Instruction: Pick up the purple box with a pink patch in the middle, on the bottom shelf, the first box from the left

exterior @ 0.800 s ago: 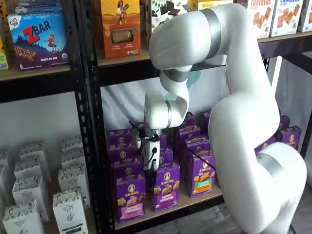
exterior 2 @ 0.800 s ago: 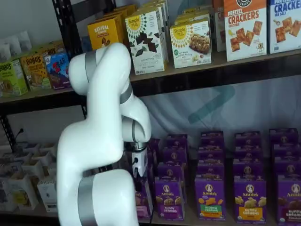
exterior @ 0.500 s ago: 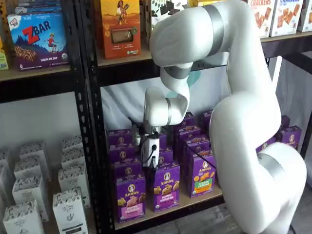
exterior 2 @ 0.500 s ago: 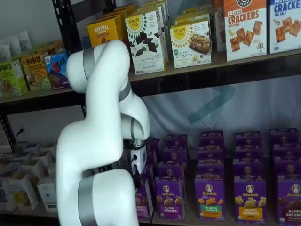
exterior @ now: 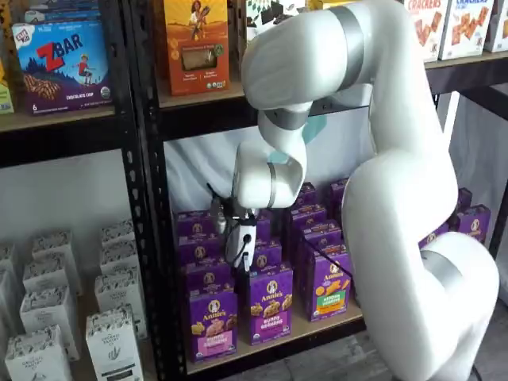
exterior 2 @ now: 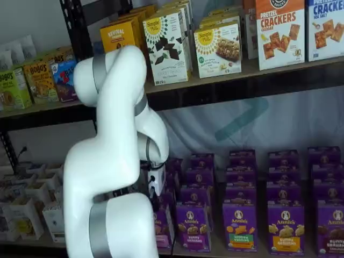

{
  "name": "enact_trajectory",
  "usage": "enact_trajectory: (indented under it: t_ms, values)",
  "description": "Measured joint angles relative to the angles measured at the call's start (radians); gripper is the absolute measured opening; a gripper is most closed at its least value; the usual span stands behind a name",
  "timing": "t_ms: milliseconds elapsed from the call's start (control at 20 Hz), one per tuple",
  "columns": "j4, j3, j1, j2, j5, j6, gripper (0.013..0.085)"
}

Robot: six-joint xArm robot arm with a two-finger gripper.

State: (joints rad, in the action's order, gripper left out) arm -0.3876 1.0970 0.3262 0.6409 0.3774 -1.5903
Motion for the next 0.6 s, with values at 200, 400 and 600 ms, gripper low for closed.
enact_trajectory:
  t_ms: [200, 400, 600]
  values:
    - [0.001, 0.026, 0.009, 0.026, -0.018, 0.010, 0.0850]
    - [0.038, 0.071, 0.011, 0.066, -0.009, 0.047, 0.0850]
    - [0.061, 0.123, 0.011, 0.115, -0.004, 0.068, 0.0850]
